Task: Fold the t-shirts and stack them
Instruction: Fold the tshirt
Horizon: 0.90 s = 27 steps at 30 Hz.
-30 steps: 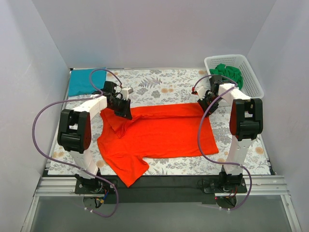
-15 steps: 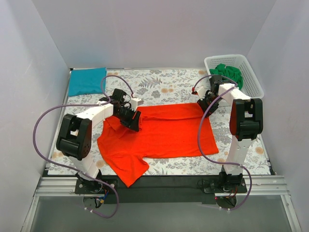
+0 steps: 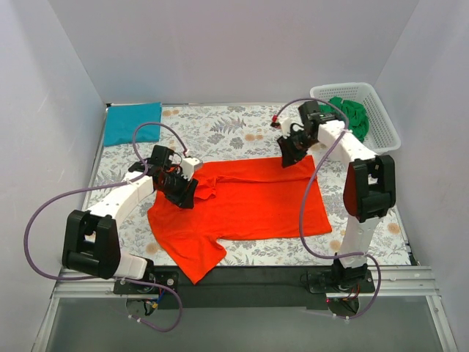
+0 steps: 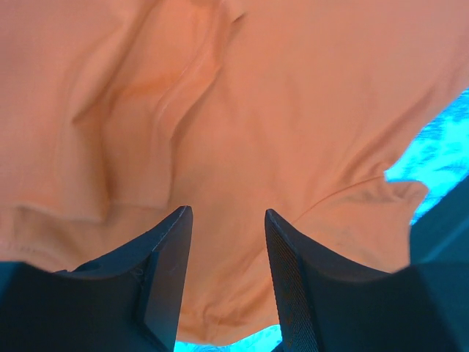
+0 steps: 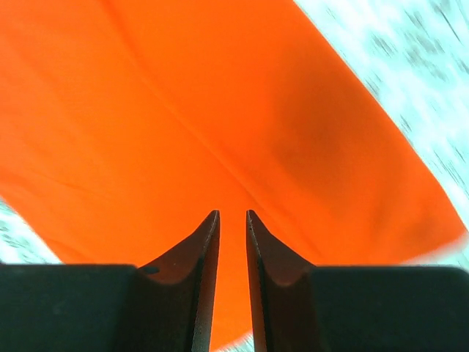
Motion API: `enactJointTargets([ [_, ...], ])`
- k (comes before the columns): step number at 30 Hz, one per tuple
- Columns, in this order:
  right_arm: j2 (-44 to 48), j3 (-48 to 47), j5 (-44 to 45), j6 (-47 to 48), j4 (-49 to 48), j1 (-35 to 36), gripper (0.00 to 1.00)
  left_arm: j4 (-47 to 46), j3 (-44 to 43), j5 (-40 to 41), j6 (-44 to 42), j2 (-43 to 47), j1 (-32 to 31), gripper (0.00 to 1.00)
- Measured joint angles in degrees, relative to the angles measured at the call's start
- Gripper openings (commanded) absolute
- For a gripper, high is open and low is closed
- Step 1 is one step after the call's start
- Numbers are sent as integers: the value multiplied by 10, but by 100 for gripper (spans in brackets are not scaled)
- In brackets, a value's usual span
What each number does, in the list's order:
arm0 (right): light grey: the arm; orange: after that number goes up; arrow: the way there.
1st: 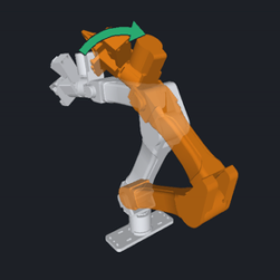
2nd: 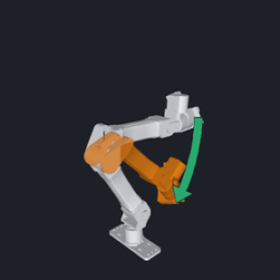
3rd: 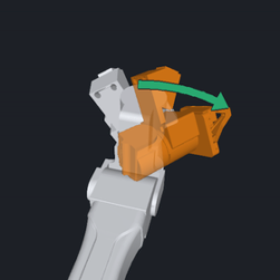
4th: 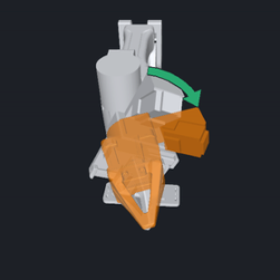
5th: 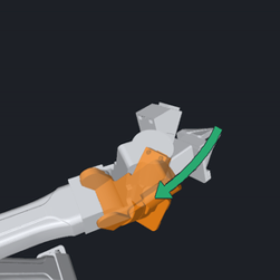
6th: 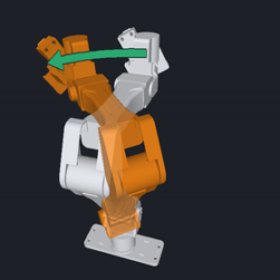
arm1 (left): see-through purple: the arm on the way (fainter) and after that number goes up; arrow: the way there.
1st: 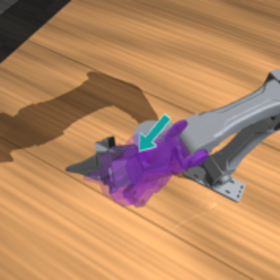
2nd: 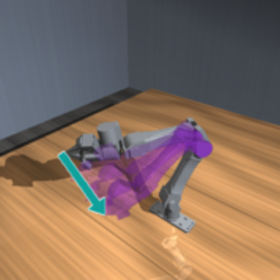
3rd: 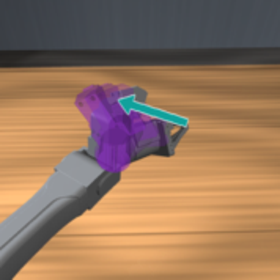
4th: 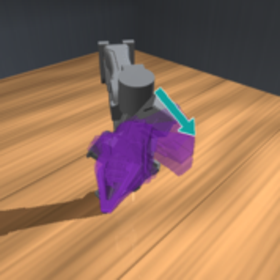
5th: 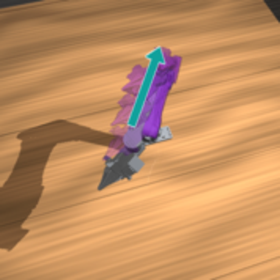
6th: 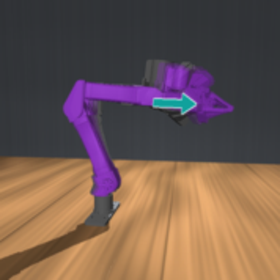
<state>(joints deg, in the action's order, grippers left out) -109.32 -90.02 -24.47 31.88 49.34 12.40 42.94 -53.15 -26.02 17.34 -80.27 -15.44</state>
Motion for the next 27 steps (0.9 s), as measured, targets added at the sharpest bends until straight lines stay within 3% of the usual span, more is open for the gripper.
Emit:
enactJointTargets([
  [10, -57, -53, -82, -169, -74, 179, 29, -32, 37, 67, 1, -16, 26, 41],
  [18, -138, -59, -91, -277, -134, 227, 36, -68, 38, 88, 0, -46, 26, 38],
  [27, -156, -66, -92, -344, -179, 268, 41, -85, 43, 99, -11, -67, 26, 33],
])
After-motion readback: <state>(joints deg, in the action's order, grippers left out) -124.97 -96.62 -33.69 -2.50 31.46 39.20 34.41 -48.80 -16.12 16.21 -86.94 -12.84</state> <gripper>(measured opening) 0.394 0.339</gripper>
